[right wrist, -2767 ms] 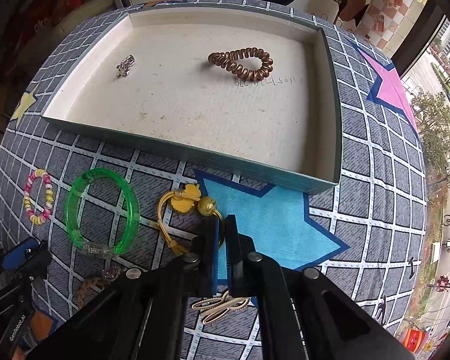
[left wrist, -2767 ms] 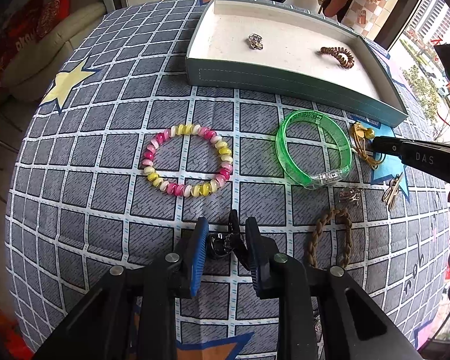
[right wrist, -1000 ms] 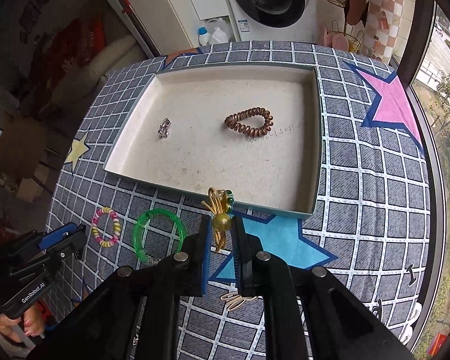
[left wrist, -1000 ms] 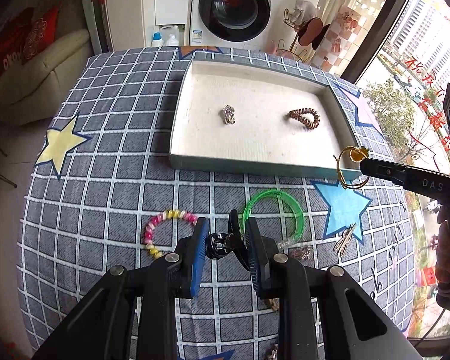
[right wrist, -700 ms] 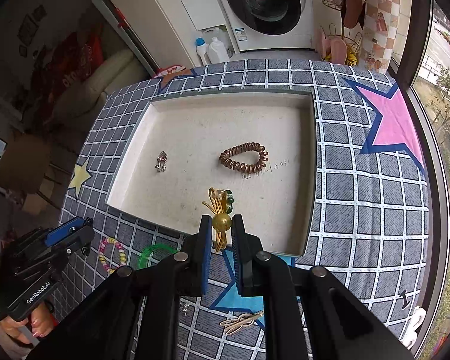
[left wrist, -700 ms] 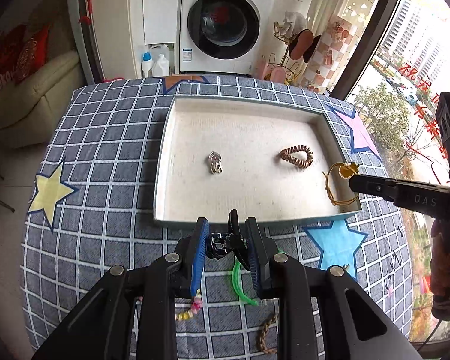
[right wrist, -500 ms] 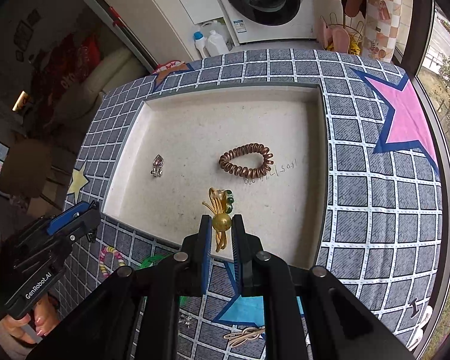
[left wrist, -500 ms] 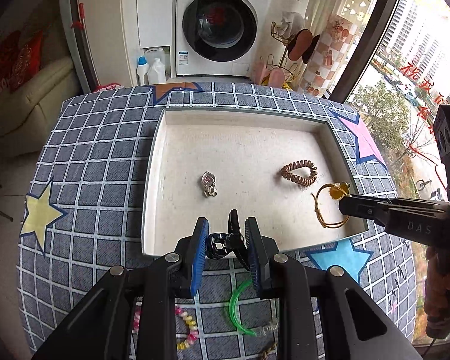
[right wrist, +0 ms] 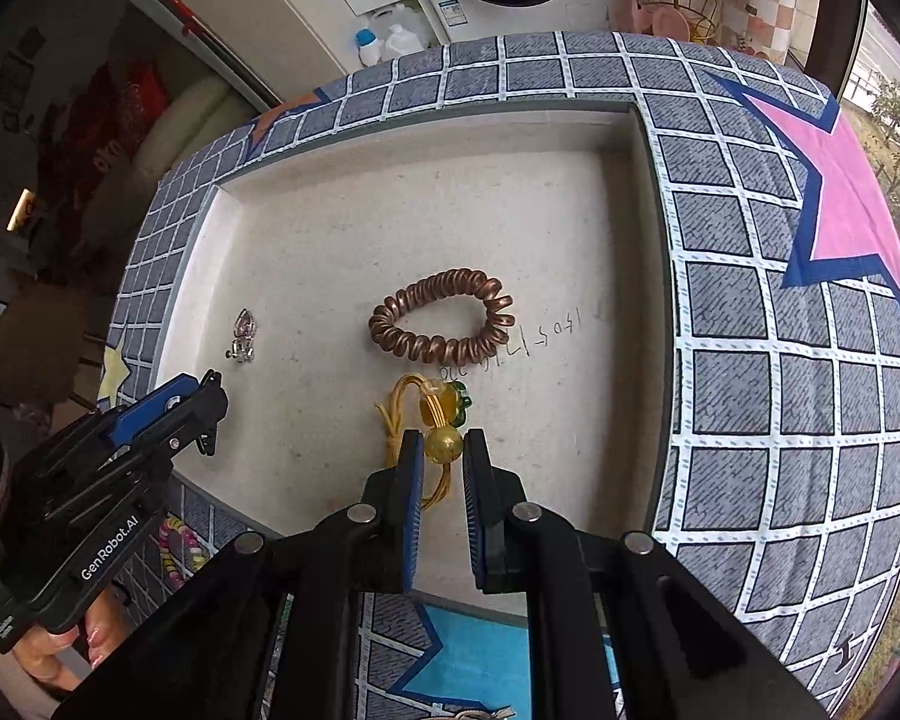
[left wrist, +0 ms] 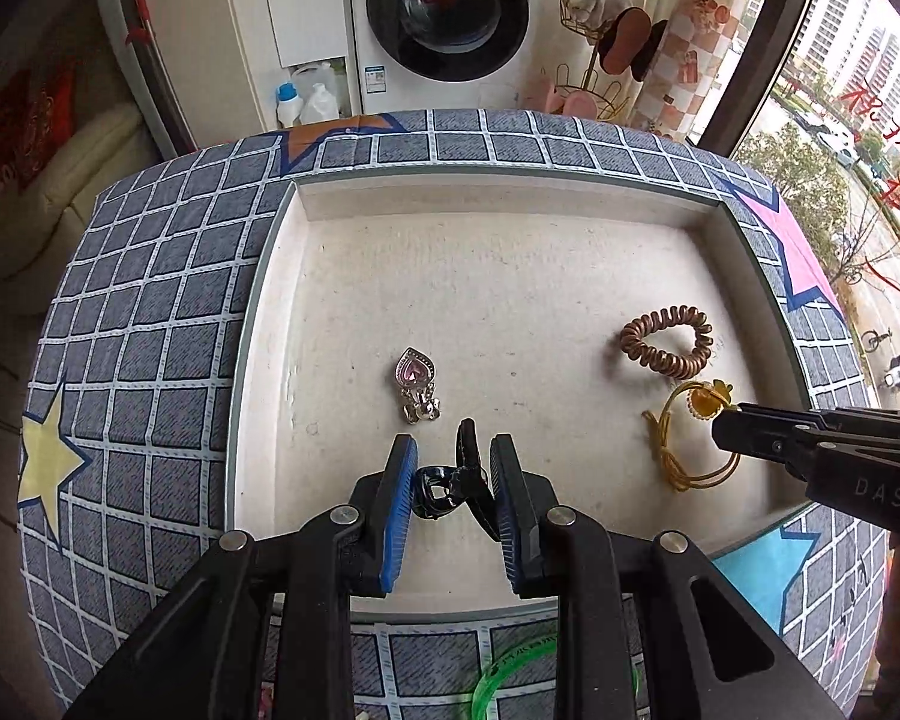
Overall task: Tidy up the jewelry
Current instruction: 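Carry black claw clip and yellow hair tie into white tray, open both tools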
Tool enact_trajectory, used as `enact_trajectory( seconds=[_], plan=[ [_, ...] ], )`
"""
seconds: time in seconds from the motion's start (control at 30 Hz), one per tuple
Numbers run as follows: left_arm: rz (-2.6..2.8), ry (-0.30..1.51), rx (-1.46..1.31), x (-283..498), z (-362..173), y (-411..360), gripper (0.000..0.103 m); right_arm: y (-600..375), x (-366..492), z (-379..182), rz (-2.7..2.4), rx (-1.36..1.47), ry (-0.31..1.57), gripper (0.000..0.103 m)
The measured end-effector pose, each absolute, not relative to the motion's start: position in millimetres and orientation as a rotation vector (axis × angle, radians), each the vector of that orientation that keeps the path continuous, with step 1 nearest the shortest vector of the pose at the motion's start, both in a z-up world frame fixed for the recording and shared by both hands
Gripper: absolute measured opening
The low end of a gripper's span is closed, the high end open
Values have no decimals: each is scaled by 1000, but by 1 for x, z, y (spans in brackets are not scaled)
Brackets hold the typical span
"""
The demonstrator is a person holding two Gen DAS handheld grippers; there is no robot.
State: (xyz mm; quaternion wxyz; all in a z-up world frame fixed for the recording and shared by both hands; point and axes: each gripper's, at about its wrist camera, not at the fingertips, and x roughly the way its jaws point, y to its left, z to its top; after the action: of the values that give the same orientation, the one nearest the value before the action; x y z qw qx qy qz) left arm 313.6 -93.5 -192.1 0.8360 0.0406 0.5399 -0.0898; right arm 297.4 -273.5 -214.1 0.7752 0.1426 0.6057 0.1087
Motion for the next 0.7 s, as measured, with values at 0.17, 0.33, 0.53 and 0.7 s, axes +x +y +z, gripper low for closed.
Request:
enact_trajectory(
  seconds=[0.17,0.33,0.53,0.7],
  plan=[
    [-156,1158,102,322,-203,-96,38,-282,305,-221,187,288,1313,14],
    [-128,1182,102,327,-214,-96,38,-286,310,-220,169,256,1296,14],
    [-121,1183,121,328,-215,-98,39,-281,310,-218,170,192,1288,15],
    [-97,1188,121,328,-213,-95,39,-277,310,-215,165,185,1291,46]
  ],
)
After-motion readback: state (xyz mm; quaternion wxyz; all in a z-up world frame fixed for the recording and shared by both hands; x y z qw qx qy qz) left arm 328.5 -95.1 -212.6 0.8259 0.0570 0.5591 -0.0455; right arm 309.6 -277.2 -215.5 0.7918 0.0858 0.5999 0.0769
